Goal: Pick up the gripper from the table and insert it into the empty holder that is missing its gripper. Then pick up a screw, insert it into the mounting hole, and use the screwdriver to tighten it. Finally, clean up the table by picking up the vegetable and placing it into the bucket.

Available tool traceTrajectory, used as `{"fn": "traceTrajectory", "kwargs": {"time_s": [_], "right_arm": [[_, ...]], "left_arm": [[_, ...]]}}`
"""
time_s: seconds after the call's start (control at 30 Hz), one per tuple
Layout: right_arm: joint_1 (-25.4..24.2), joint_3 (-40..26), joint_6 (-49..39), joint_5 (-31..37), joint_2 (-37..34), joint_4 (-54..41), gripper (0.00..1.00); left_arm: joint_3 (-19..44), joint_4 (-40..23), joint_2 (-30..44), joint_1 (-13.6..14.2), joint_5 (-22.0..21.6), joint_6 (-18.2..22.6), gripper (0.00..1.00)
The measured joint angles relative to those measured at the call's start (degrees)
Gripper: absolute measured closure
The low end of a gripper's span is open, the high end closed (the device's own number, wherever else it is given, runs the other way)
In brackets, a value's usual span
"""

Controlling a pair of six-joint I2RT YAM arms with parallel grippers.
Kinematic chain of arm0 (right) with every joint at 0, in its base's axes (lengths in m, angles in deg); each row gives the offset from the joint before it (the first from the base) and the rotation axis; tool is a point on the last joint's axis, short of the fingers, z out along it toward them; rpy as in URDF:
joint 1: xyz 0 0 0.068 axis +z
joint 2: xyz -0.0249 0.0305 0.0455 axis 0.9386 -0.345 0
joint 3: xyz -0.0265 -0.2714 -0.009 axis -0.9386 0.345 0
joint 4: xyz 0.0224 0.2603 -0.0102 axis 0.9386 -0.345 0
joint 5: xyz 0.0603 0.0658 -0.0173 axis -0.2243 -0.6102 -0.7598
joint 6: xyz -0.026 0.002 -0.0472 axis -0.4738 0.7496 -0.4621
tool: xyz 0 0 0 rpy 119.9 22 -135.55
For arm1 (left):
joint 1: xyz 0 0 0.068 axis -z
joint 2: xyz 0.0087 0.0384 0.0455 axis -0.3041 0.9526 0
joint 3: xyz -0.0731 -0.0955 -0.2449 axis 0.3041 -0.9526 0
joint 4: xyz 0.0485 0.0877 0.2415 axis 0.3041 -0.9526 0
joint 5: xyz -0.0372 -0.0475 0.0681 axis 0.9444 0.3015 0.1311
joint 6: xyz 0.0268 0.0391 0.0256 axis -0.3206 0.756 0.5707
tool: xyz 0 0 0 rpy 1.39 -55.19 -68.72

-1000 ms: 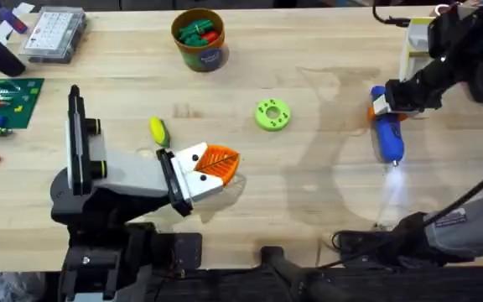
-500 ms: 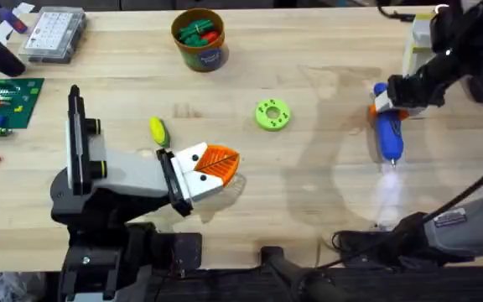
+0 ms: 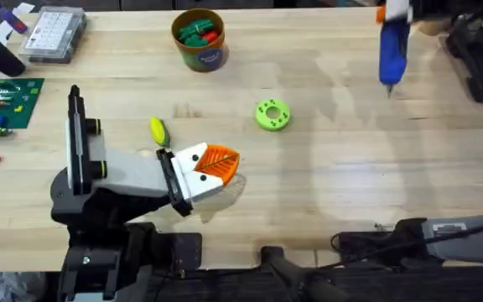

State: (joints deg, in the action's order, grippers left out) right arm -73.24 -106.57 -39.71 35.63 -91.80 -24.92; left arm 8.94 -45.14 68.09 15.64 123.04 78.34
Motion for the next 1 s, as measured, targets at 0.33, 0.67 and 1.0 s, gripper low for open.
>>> {"fn": "traceTrajectory", "kwargs": {"time_s": [0.33,0.67,1.0], "right_arm": [[10.9,-7.6,0.6,-4.8,1.2,5.5,0.979],[16.6,-8.0,6.0,-8.9,8.8,13.1,0.98],[20.8,5.2,8.5,-11.4,16.1,32.6,0.982]], "left_arm": [[0.0,0.0,0.0,0.0,0.0,0.0,0.995],[0.0,0.0,0.0,0.0,0.0,0.0,0.995],[0.0,0.0,0.0,0.0,0.0,0.0,0.995]]}}
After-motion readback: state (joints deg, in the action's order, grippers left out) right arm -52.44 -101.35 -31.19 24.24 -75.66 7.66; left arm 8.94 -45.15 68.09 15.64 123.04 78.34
